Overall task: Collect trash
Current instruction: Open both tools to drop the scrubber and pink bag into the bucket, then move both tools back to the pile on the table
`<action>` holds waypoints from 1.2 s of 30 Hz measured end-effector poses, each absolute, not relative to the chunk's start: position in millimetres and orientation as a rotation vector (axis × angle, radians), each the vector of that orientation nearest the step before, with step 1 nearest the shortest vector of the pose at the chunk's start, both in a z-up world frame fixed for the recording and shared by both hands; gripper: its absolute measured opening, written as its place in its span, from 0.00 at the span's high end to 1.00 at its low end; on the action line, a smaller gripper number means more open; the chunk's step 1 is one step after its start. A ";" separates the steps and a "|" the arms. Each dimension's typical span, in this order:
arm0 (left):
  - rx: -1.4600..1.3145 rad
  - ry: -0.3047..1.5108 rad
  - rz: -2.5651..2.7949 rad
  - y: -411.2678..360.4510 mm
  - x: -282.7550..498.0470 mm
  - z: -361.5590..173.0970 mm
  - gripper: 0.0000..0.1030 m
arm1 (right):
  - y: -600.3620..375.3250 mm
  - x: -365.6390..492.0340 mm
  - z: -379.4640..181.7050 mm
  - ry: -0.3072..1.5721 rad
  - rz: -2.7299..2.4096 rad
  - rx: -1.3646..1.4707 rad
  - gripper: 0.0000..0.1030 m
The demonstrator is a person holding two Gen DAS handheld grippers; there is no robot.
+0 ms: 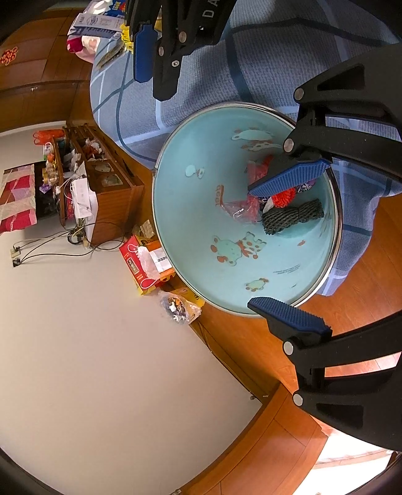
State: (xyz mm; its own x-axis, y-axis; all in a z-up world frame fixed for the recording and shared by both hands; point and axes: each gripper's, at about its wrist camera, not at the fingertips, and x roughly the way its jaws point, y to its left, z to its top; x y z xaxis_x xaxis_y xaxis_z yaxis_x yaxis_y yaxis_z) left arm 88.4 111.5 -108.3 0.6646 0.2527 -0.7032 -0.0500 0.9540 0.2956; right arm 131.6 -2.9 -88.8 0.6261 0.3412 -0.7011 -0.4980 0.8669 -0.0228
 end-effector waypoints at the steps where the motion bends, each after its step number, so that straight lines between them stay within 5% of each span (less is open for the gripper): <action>1: 0.262 0.828 0.173 111.2 88.5 -108.2 0.35 | -3.6 130.7 -88.2 0.751 0.483 -0.224 0.64; 19: 0.305 0.815 -0.047 8.6 79.5 -116.8 0.29 | -169.1 60.4 -51.9 0.649 0.167 -0.105 0.56; 36: 0.296 0.799 -0.253 -128.7 84.6 -111.8 0.20 | -316.0 13.8 -88.5 0.720 -0.123 0.046 0.49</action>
State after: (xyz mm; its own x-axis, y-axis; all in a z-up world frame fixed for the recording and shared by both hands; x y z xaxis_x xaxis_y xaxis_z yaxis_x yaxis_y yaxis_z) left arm 84.6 -128.7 -111.8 0.6717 -0.1101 -0.7326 0.3315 0.9290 0.1644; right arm 13.8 -316.0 -88.5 0.7453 -0.0961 -0.6598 0.1278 0.9918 -0.0001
